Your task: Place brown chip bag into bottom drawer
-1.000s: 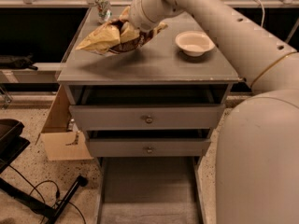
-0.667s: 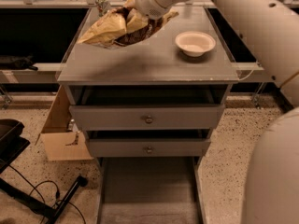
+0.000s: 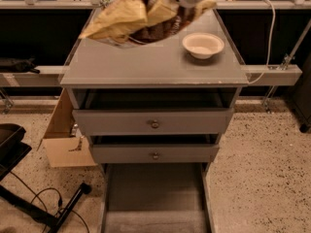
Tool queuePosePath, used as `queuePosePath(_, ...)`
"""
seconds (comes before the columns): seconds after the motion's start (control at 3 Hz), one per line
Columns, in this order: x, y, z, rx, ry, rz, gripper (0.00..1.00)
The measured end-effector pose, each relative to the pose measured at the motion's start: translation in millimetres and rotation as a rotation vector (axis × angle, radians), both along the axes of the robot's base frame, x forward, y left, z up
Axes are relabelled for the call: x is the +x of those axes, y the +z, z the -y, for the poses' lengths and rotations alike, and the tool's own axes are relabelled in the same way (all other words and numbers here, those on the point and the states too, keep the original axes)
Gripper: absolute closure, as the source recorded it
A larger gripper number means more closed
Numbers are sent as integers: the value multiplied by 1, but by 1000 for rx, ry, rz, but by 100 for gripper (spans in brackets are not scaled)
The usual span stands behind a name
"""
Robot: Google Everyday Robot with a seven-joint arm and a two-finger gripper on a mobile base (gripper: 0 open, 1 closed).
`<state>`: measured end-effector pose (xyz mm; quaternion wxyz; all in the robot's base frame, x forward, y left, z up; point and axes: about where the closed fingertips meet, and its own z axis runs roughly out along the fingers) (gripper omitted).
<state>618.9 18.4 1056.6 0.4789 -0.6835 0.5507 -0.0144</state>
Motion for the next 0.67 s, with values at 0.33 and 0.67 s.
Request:
queuePosePath(0.33,-53,-19,38,67,-81,-68,100)
queuePosePath(0.67,-88,-64,58,145,-122,-124,100)
